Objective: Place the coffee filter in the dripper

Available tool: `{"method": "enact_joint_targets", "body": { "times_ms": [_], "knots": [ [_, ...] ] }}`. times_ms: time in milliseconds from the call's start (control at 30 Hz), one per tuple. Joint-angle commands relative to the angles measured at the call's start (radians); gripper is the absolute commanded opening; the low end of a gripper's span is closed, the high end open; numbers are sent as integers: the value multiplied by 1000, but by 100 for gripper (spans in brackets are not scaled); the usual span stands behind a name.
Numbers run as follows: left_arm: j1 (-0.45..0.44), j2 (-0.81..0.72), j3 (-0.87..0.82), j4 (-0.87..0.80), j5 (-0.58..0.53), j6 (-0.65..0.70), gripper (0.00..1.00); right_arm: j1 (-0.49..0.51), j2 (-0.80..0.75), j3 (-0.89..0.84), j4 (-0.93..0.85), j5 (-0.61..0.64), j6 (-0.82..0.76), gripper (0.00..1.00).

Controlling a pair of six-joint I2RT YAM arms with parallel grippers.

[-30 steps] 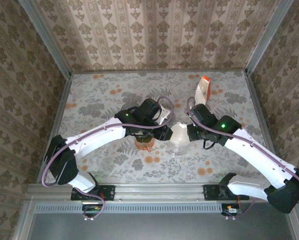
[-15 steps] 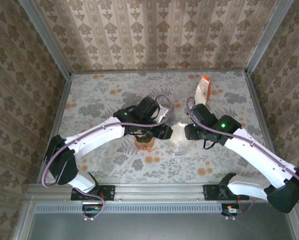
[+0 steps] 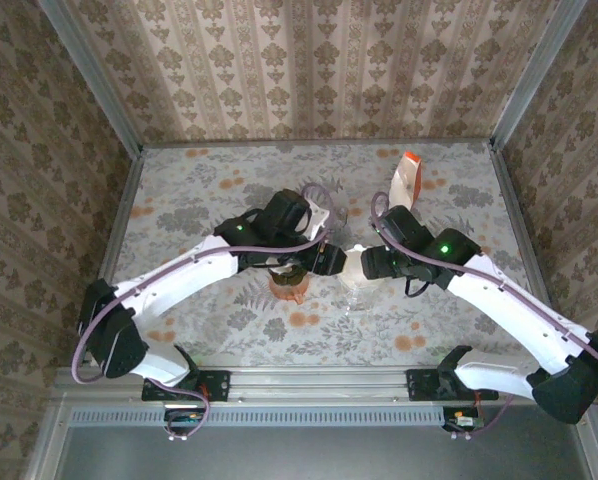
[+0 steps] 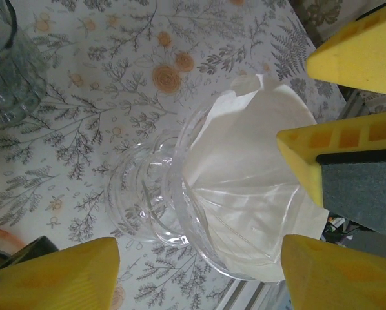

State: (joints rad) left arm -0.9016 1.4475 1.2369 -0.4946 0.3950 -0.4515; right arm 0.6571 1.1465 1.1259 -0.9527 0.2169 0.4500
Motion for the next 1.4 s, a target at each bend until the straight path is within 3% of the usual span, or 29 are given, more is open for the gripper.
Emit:
{"method": "enact_joint_targets", "body": {
  "times_ms": [0,400,500,633,800,1367],
  "knots": [
    [9,-64,-12,35,-23,1,73,5,-54,11,44,-17,-2,76],
    [53,-188,-54,125,-51,-14,80,6,-156,-15,74,13,22,79],
    [108,-216,-61,131,-50,-26,79,4,-159,-17,78,43,30,79],
    [254,-247,-109,151,-18,-59,77,-16,-130,6,80,36,27,80],
    [376,-257,-180,211,50,-107,72,-75,-33,53,114,-50,10,80],
    [380,-378,-327,167,-43,-87,80,-225,449,339,154,-246,-48,82]
  ]
}}
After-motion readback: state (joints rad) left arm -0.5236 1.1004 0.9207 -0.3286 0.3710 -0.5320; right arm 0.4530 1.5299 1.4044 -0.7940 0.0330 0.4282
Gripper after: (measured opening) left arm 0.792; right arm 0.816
